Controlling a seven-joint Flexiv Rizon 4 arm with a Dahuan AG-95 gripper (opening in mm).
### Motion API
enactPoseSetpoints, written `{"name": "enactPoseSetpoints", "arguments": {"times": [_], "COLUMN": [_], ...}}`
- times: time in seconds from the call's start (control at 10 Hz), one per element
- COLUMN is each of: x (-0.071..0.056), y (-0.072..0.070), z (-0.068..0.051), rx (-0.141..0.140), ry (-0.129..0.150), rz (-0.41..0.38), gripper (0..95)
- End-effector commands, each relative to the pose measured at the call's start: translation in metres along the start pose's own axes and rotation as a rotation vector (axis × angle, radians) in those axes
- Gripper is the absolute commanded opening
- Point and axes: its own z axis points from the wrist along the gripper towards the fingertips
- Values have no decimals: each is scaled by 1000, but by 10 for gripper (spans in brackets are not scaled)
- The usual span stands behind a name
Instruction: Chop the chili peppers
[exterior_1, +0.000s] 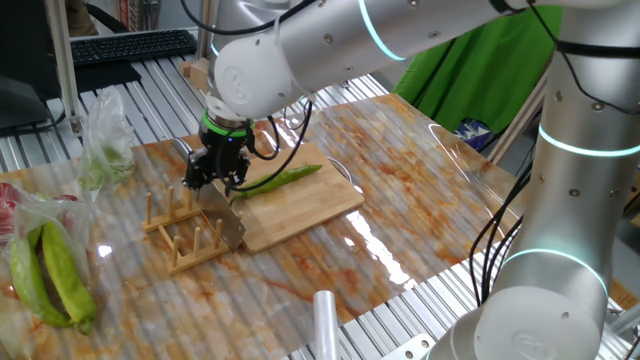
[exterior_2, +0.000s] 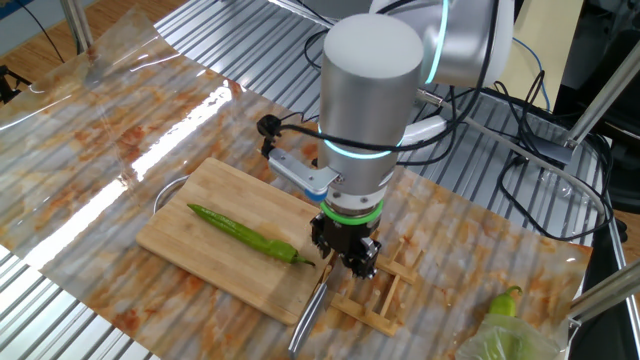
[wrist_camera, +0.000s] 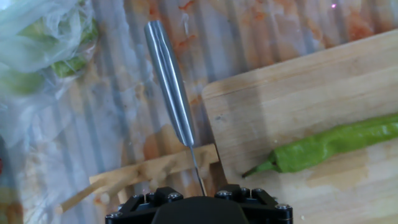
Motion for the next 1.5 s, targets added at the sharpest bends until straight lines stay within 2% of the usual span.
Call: {"name": "enactPoseSetpoints", "arguments": {"times": [0.1, 1.2, 1.3, 1.5], "x": [4, 16, 16, 16], "y": [-1, -3, -3, -3], "z": [3, 32, 34, 38], "rx": [-2, -9, -11, -16], "ry": [-1, -8, -8, -11], "rz": [-7, 4, 3, 2], "gripper": [570, 570, 380, 380]}}
